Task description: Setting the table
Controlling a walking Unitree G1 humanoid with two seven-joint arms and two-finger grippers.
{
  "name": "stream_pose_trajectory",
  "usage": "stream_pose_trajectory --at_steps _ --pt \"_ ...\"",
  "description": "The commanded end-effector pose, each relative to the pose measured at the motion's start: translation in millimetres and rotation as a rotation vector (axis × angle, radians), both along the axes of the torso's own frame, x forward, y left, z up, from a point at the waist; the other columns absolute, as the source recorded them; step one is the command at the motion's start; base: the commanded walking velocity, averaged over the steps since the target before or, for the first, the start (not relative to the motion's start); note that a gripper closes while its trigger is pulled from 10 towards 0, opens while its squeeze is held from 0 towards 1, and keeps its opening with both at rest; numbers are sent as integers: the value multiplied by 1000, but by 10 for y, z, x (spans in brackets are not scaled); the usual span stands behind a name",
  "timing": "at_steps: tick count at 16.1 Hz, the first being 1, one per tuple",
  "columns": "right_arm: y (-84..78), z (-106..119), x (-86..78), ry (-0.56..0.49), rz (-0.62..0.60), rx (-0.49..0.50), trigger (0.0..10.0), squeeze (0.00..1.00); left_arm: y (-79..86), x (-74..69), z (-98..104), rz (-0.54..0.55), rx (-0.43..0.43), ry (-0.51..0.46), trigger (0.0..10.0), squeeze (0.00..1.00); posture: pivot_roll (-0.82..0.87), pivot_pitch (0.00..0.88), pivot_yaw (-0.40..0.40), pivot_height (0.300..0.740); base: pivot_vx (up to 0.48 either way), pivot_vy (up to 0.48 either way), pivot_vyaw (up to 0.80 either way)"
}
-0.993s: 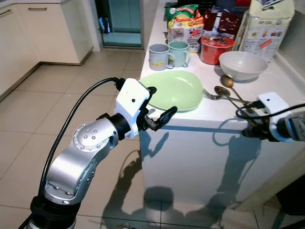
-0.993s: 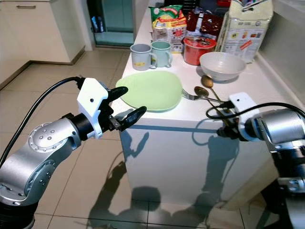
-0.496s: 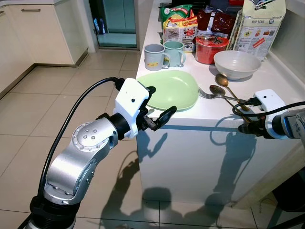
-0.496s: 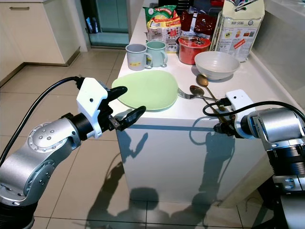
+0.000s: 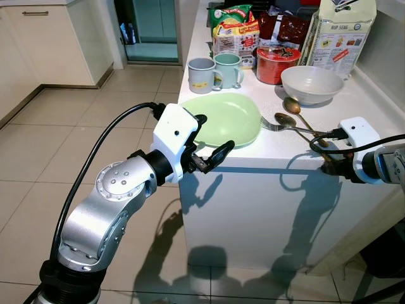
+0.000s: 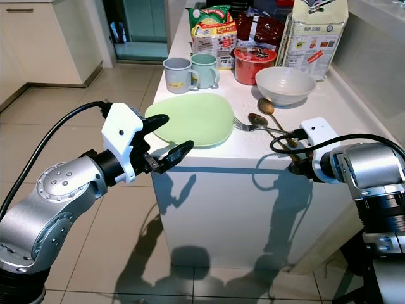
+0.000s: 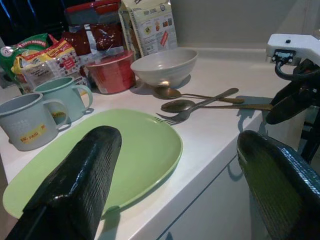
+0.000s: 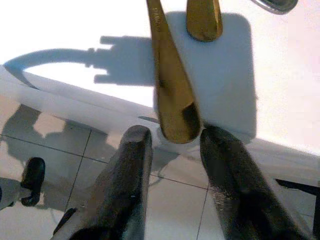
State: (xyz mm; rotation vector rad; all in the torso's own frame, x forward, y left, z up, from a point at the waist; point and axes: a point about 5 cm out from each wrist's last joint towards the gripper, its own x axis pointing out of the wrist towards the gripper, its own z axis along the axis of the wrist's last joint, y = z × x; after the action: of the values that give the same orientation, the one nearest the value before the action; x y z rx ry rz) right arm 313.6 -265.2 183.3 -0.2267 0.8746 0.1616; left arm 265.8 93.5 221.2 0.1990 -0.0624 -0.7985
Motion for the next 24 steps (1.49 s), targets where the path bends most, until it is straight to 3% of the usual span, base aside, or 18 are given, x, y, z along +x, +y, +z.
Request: stream_pose_trajectory --at_steps 1,13,24 --pt "81 153 58 -69 40 14 0 0 13 10 39 2 4 -11 10000 0 45 0 2 740 0 0 0" --pt "36 194 68 -73 26 5 0 0 20 53 71 0 13 -24 10000 0 51 0 4 740 0 0 0" --pt "145 439 112 -234 48 88 0 0 41 60 99 4 15 -30 10000 0 60 0 16 740 0 0 0"
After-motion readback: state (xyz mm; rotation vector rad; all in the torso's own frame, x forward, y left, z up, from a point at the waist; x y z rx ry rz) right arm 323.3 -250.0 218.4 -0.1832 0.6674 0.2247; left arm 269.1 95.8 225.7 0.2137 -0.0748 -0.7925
